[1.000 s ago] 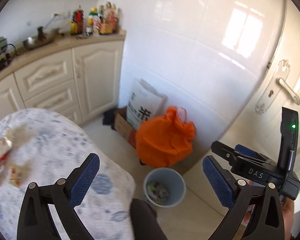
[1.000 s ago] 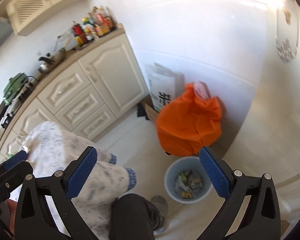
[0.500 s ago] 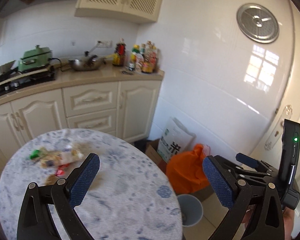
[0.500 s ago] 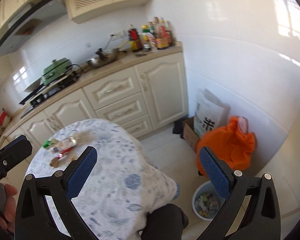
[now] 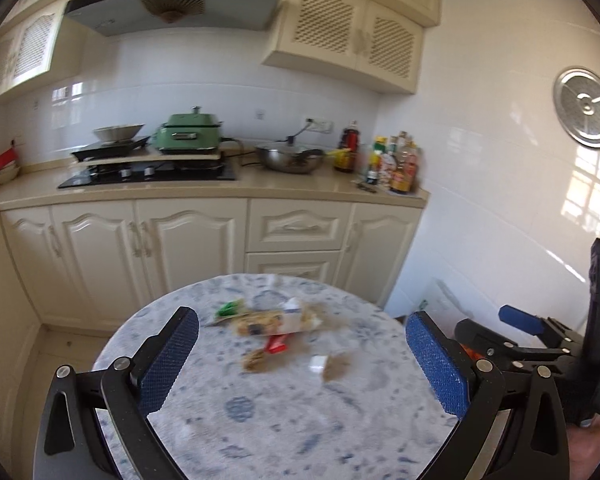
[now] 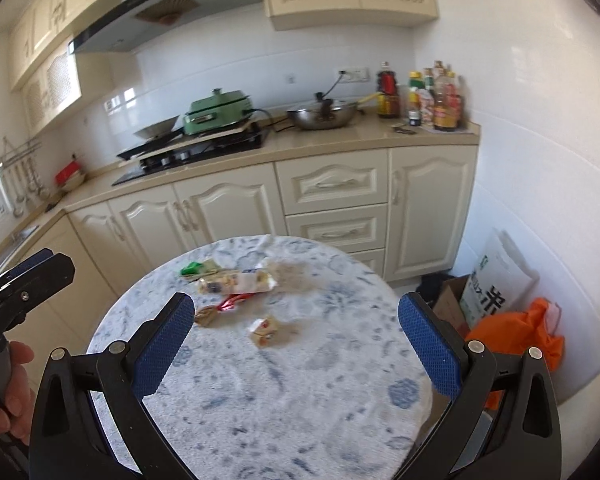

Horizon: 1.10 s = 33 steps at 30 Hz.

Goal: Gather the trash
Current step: 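Move both open tools back over the table, then grasp the small white cup with the right tool while the left tool grasps the brown lump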

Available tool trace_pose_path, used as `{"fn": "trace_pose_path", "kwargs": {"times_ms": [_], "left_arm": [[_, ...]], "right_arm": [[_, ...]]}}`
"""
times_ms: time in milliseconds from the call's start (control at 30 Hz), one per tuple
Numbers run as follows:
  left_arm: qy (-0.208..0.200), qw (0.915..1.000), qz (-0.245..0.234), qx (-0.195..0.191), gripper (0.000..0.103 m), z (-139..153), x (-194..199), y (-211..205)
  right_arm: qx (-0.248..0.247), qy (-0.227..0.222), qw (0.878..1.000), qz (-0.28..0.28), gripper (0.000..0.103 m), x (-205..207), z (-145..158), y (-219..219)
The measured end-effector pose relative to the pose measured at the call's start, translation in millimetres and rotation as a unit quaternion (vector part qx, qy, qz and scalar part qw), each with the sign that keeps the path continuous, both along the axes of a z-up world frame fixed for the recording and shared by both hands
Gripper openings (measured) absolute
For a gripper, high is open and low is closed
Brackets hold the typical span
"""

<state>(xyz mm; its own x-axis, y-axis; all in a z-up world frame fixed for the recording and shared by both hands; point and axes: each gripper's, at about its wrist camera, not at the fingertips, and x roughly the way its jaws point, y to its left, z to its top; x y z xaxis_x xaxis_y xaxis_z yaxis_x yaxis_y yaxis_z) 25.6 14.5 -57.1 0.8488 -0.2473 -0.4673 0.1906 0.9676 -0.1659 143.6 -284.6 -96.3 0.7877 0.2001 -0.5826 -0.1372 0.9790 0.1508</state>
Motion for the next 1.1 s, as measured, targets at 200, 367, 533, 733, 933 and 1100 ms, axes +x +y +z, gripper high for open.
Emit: {"fn": "trace_pose_path", "kwargs": {"times_ms": [200,367,533,733,933,1100], "left_arm": [[0.016,0.999,0.042,0.005,0.102,-8.8,-12.9,20.5],[0.029,0.9977,0.059,0.016,0.102,-13.9,-3.3,19.7],[0.057,0.9962,0.064,0.013,0.102,-29.7,18.9,27.9],[0.091,0.9941,0.056,0.019,0.102,-52.7,58.0,27.4],[0.121,0.9911,0.048,0.03,0.102,-80.5,99.3,19.2],[0.14,0.9882,0.047,0.042,0.102,-101.9,129.9,10.8]], "right_arm": [[-0.008,0.013,0.999,0.037,0.103,8.2,-10.6,32.8],[-0.014,0.038,0.997,0.062,0.103,19.3,-28.6,50.2],[-0.019,0.073,0.994,0.073,0.103,34.2,-55.7,58.6],[-0.03,0.114,0.991,0.069,0.095,55.6,-92.6,59.8],[-0.028,0.147,0.986,0.07,0.085,80.9,-124.5,61.4],[-0.023,0.165,0.983,0.077,0.077,101.8,-147.1,67.0]]}}
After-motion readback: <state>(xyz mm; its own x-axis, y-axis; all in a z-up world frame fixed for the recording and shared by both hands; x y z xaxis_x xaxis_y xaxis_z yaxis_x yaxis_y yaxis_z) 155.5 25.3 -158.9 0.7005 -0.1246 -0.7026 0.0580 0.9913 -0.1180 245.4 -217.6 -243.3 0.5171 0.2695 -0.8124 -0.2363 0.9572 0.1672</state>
